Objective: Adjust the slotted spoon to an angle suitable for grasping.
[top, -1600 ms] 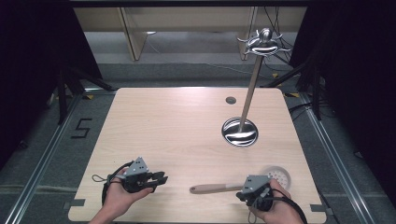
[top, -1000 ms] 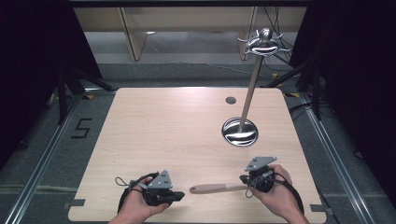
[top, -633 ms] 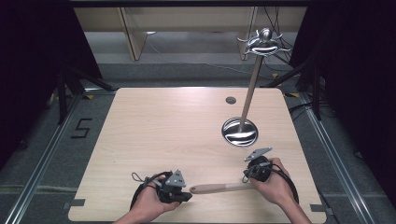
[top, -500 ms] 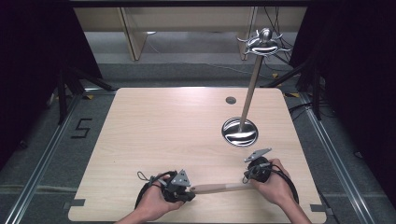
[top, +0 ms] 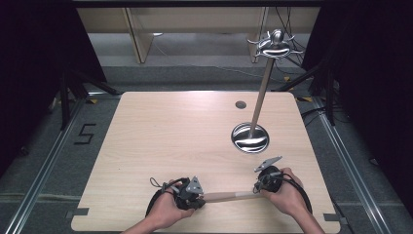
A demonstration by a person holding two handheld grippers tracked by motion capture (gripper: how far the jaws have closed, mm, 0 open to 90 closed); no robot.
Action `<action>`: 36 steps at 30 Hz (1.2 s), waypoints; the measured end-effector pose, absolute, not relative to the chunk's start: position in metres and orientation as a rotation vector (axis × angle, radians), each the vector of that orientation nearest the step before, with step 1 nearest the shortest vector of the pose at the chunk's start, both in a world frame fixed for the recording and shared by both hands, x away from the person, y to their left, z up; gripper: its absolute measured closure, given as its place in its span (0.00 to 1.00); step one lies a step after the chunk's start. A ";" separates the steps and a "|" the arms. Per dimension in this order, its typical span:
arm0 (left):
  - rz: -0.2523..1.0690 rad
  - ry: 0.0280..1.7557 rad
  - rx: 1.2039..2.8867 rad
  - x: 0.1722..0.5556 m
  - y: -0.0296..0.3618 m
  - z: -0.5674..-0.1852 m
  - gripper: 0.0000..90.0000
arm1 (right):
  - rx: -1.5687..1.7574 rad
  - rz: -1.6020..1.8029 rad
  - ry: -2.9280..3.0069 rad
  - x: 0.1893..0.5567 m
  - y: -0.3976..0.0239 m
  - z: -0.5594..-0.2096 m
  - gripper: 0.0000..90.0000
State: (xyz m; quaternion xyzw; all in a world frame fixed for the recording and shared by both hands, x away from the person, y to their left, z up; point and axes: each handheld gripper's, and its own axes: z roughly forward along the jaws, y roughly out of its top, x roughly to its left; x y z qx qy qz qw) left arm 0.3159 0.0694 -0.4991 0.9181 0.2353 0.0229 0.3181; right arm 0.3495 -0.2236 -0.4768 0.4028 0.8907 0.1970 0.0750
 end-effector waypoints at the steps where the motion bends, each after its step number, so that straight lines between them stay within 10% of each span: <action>1: 0.060 0.619 2.415 0.316 0.069 -0.499 0.99 | 1.208 0.591 2.672 0.349 -0.224 -0.477 1.00; 36: 0.137 0.720 2.420 0.356 0.046 -0.497 0.99 | 1.124 0.482 2.787 0.325 -0.222 -0.473 1.00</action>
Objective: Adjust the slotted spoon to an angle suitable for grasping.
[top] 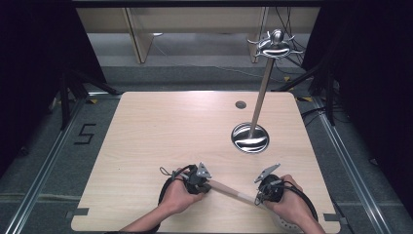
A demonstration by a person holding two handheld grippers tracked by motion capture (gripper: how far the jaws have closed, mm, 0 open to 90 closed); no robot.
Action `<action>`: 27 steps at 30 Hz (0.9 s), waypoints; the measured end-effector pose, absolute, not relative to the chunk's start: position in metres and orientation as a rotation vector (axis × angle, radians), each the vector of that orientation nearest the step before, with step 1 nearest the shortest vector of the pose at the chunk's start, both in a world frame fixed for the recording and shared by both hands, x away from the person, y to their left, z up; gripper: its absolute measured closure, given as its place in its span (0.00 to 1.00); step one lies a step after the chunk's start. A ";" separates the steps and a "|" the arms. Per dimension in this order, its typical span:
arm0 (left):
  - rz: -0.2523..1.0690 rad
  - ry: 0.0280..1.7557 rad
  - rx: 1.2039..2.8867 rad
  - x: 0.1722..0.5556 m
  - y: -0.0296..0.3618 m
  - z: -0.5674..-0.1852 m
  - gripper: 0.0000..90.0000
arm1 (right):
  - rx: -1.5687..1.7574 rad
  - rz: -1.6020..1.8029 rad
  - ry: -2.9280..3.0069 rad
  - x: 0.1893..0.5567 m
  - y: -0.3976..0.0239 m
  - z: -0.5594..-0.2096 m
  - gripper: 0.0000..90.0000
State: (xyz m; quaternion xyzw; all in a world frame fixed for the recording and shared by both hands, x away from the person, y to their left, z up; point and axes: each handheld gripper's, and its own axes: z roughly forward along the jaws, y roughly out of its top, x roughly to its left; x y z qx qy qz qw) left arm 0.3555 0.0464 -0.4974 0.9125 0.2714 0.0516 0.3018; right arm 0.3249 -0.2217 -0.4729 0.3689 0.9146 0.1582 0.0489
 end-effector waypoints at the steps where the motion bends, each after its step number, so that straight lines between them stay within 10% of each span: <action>1: 0.137 0.720 2.420 0.356 0.046 -0.497 0.99 | 1.118 0.483 2.789 0.324 -0.222 -0.473 1.00; 15: 0.166 0.716 2.330 0.349 0.064 -0.489 0.93 | 1.108 0.569 2.739 0.323 -0.226 -0.468 0.83; 27: 0.242 0.877 2.151 0.301 0.180 -0.475 0.73 | 0.986 0.593 2.791 0.327 -0.200 -0.451 0.71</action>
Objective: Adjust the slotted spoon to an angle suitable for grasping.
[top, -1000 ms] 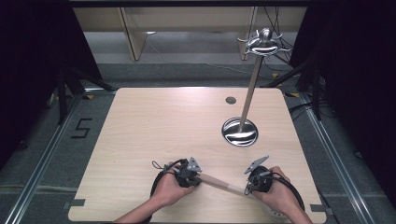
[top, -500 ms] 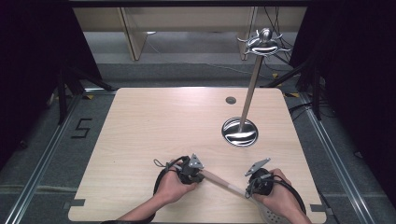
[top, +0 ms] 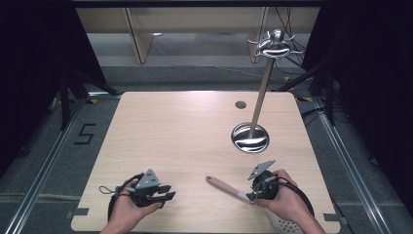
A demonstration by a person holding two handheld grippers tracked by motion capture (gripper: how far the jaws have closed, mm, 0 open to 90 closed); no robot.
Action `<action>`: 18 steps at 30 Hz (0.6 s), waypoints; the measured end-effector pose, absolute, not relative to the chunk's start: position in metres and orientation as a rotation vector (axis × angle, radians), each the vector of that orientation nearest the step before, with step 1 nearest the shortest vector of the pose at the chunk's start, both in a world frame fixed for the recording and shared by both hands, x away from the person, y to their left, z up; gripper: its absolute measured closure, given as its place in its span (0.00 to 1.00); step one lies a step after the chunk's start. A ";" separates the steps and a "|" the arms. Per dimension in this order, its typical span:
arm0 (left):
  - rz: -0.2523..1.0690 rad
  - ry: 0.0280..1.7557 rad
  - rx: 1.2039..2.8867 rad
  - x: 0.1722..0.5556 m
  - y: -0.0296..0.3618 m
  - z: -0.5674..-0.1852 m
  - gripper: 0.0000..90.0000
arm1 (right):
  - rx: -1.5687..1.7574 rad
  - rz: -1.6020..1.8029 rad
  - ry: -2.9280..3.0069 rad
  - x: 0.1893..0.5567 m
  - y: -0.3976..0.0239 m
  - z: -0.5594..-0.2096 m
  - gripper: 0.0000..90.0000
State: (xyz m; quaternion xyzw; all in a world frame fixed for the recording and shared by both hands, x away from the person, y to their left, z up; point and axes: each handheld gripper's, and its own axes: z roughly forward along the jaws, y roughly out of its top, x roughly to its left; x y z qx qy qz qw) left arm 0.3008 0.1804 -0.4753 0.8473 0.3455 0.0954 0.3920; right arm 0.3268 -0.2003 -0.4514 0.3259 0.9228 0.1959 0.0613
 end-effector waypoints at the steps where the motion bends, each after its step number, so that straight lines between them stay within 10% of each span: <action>1: 0.252 0.862 2.152 0.300 0.185 -0.475 0.73 | 0.981 0.595 2.798 0.327 -0.199 -0.451 0.71; 18: 0.265 0.903 2.090 0.315 0.193 -0.477 0.73 | 0.955 0.665 2.773 0.331 -0.194 -0.439 0.69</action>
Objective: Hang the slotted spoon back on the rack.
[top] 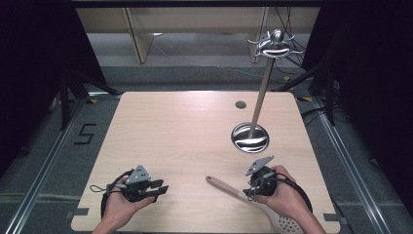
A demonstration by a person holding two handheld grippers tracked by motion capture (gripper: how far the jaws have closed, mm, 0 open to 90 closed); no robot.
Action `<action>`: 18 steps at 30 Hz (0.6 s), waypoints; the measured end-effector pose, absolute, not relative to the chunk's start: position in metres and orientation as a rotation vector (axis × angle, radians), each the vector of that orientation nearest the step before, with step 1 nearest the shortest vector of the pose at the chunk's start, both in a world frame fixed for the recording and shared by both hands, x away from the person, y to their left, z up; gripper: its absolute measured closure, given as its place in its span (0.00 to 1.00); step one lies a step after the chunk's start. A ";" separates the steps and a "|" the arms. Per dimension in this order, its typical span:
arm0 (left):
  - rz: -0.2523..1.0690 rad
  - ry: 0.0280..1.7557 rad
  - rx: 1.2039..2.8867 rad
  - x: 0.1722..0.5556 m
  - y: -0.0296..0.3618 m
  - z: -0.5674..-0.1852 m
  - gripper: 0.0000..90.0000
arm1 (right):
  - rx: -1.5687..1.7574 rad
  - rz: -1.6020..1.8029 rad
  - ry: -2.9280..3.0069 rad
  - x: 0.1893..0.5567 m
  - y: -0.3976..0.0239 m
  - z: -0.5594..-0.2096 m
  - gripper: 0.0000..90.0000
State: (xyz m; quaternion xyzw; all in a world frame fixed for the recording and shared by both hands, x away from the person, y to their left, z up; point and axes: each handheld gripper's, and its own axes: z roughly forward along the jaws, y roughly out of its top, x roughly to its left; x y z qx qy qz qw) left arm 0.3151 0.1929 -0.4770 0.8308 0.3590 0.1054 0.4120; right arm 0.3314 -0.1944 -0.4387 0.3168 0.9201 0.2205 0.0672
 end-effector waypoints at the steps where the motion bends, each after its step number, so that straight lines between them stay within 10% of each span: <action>1: 0.252 0.927 2.074 0.314 0.191 -0.478 0.73 | 0.926 0.669 2.778 0.333 -0.195 -0.439 0.69; 18: 0.266 0.883 2.090 0.318 0.192 -0.475 0.70 | 0.880 0.491 2.874 0.342 -0.184 -0.432 0.78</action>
